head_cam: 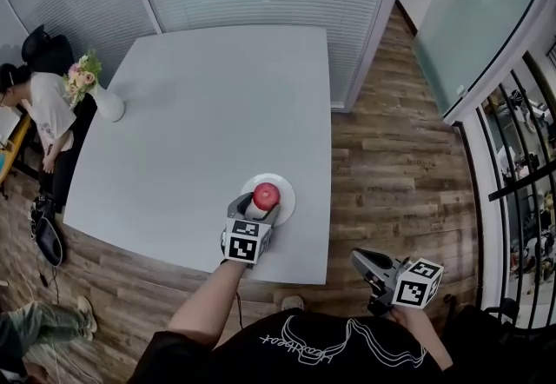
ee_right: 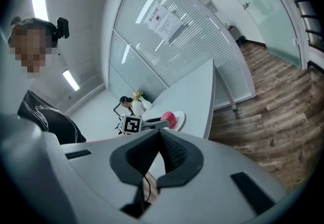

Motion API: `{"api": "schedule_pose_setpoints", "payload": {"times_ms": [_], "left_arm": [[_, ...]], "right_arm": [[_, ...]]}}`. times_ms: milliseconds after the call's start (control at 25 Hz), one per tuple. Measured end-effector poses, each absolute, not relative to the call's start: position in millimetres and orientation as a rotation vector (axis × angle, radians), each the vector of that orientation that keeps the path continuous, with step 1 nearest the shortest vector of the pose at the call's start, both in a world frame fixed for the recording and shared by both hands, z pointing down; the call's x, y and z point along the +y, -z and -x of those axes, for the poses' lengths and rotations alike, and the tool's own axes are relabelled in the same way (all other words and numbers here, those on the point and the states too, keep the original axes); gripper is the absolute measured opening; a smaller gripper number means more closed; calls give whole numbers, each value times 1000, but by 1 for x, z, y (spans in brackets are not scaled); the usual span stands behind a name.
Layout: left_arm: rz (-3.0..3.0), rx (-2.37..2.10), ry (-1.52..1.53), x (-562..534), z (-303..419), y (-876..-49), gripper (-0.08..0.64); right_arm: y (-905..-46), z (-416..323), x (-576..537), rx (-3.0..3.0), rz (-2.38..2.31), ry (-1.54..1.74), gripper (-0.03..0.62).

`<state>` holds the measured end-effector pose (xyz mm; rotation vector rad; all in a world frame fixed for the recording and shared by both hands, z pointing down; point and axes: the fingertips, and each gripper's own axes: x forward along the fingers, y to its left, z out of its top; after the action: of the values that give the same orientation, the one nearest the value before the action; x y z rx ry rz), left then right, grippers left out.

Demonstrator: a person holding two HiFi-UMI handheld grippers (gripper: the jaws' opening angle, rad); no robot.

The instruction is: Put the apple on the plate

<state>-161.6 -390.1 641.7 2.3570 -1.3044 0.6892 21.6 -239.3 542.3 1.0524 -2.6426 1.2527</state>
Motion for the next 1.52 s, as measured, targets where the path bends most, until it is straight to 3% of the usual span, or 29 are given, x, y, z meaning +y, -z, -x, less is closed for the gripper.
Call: {"api": "schedule_pose_setpoints", "payload": {"times_ms": [920, 1520], "left_arm": [[-2384, -1314, -580, -376, 167, -620, 334], [-2456, -1066, -195, -255, 124, -474, 304]], "right_arm": [[-536, -4, -245, -2676, -966, -1168, 8], [-453, 15, -221, -2913, -758, -959, 8]]}}
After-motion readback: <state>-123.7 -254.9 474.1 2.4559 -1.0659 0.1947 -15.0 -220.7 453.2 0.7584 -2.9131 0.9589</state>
